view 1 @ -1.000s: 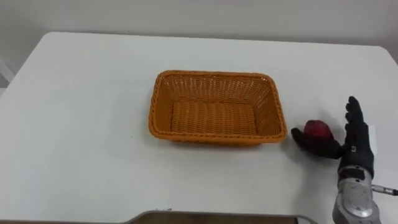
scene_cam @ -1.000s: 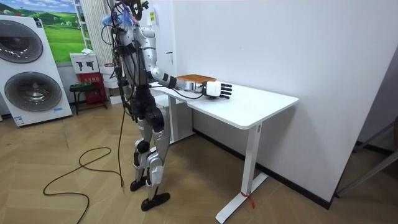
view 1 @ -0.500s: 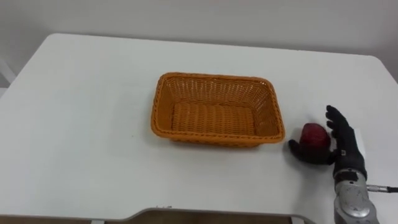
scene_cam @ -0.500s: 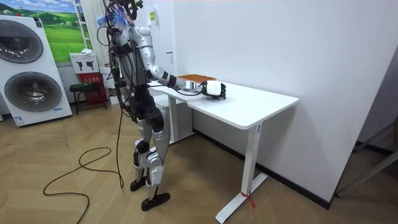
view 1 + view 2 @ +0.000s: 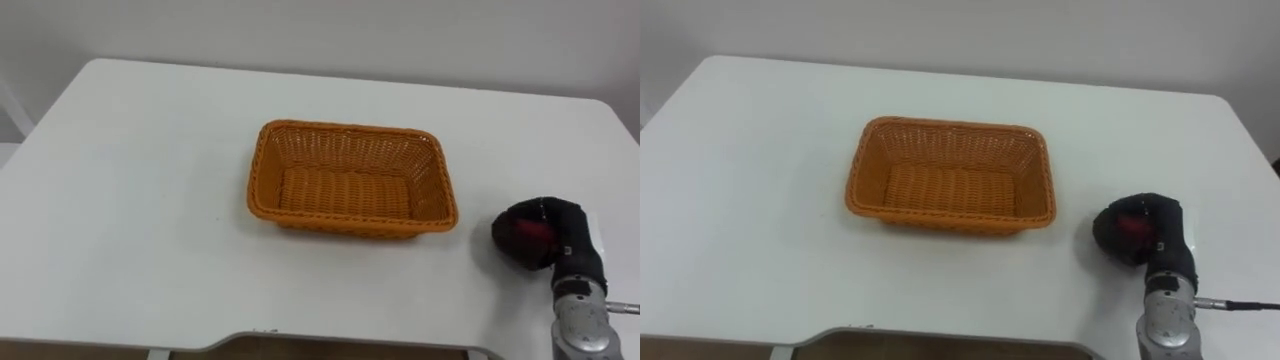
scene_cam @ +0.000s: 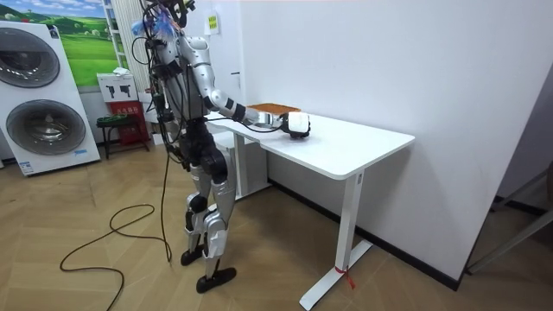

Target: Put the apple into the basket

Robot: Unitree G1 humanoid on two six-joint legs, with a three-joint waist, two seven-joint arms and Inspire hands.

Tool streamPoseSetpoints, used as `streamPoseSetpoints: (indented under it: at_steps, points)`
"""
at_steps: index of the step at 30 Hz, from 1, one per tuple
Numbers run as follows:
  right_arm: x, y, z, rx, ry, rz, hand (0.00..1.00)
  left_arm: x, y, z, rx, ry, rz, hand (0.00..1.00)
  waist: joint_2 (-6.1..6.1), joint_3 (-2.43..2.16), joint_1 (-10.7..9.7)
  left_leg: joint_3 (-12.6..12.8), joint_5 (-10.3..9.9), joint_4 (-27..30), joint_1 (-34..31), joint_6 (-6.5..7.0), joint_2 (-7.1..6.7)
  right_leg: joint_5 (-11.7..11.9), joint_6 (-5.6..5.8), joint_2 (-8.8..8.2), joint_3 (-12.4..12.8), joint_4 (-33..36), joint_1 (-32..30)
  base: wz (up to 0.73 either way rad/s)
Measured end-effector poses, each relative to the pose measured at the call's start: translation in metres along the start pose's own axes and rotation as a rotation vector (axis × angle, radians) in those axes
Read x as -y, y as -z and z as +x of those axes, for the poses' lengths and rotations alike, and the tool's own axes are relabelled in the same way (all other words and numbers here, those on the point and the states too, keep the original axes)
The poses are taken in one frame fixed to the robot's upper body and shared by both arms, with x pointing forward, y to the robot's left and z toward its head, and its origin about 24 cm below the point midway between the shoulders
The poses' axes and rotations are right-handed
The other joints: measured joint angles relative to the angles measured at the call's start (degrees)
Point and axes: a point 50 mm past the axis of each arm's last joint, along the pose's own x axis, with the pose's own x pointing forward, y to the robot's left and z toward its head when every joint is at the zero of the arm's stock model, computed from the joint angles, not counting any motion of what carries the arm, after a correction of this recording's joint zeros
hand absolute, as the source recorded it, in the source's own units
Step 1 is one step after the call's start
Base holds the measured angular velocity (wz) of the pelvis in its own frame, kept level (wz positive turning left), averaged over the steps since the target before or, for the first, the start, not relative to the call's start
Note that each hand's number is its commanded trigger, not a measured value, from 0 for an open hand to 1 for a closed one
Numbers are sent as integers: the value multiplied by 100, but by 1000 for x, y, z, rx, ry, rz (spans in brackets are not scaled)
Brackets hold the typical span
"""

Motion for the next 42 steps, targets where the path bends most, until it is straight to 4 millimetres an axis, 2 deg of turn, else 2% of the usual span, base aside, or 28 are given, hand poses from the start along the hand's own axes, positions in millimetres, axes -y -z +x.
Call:
streamPoseSetpoints:
  at_steps: [12,15,17,21,25,29,33,38,41,42]
  points:
    - [-6,-8,-3,35,-8,1,100,-1,-6,1,12,6,14,0,18,-18,-12,5,0,-9,-12,0,0,1,-1,-2,-9,3,-18,0]
    - [-11,-22,-8,84,-15,30,100,1,-8,2,12,10,11,0,72,-23,-7,14,0,-15,-22,0,-2,1,-1,-2,7,3,-36,-1]
    - [-11,-42,-7,164,-13,50,100,1,-10,2,15,11,9,0,137,-45,3,29,5,-18,-83,1,-2,1,-1,-2,35,13,-110,-4]
    - [-10,-64,-9,255,-6,83,100,2,-11,2,17,13,9,0,156,-44,11,26,19,-53,-68,-5,-2,1,-2,2,36,7,-109,0]
    - [-9,-83,-11,329,2,112,100,3,-11,2,18,17,9,0,138,-27,27,21,19,-61,-68,-4,-3,1,-2,1,37,5,-113,0]
    - [-8,-109,-17,438,-15,146,100,4,-13,2,20,24,7,0,132,12,43,22,19,-63,-77,-4,-4,1,-2,1,36,3,-125,0]
    - [-9,-127,-22,520,-29,154,100,6,-15,3,20,34,6,0,114,22,90,22,19,-64,-83,-4,-3,1,-2,1,30,3,-126,0]
    - [-22,-149,-37,634,-130,136,100,5,-21,4,44,32,20,0,90,20,289,21,19,-57,-127,-4,-2,3,-5,8,80,8,-215,-2]
    - [-37,-161,-51,717,-209,95,100,8,-23,4,50,40,43,0,79,12,315,18,19,-54,-181,-5,-3,5,-5,8,69,7,-241,2]
    - [-40,-163,-54,728,-227,93,95,8,-23,4,52,43,50,0,75,9,316,15,19,-54,-183,-5,-3,5,-5,7,68,7,-240,5]
